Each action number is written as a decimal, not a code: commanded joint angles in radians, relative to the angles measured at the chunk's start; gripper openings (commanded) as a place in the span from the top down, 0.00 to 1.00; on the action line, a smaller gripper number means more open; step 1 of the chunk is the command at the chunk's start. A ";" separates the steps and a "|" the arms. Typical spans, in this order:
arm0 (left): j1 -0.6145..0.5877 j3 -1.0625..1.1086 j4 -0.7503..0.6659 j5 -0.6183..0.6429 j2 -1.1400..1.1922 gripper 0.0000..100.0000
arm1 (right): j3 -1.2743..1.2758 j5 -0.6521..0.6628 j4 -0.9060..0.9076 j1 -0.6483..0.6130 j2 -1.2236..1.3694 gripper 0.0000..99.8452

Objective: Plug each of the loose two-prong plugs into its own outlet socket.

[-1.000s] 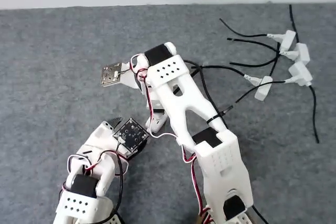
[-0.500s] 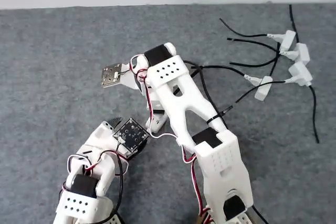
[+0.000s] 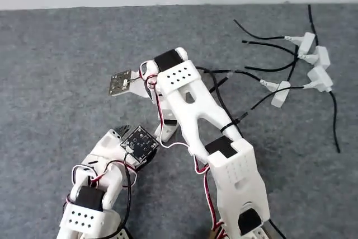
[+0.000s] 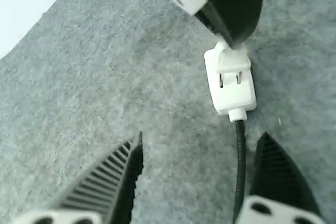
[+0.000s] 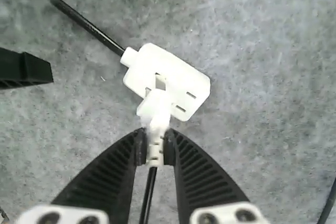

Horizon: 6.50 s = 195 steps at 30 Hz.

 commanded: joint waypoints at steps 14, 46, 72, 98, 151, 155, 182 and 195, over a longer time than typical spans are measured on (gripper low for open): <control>0.002 -0.012 -0.014 -0.006 -0.014 0.68 | -0.005 0.002 0.030 -0.091 0.044 0.99; -0.451 -0.090 -0.167 0.385 -0.015 0.76 | -0.086 -0.043 0.021 -0.120 0.148 0.99; -0.453 -0.090 -0.167 0.385 -0.015 0.77 | -0.008 -0.091 0.010 -0.160 0.165 0.99; -0.454 -0.091 -0.167 0.385 -0.015 0.77 | -0.002 -0.132 -0.091 -0.206 0.260 0.99; -0.425 -0.328 0.091 0.377 -0.015 0.76 | 0.133 -0.578 0.044 -0.044 -0.601 0.69; -0.377 -0.415 0.252 0.377 -0.015 0.76 | 0.384 -0.637 0.038 -0.039 -0.875 0.69; -0.218 -0.211 0.440 0.376 -0.101 0.77 | 1.800 -0.529 -0.432 0.506 -2.443 0.69; -0.218 -0.042 0.621 0.334 -0.396 0.77 | 2.111 -0.586 -0.530 0.513 -2.457 0.69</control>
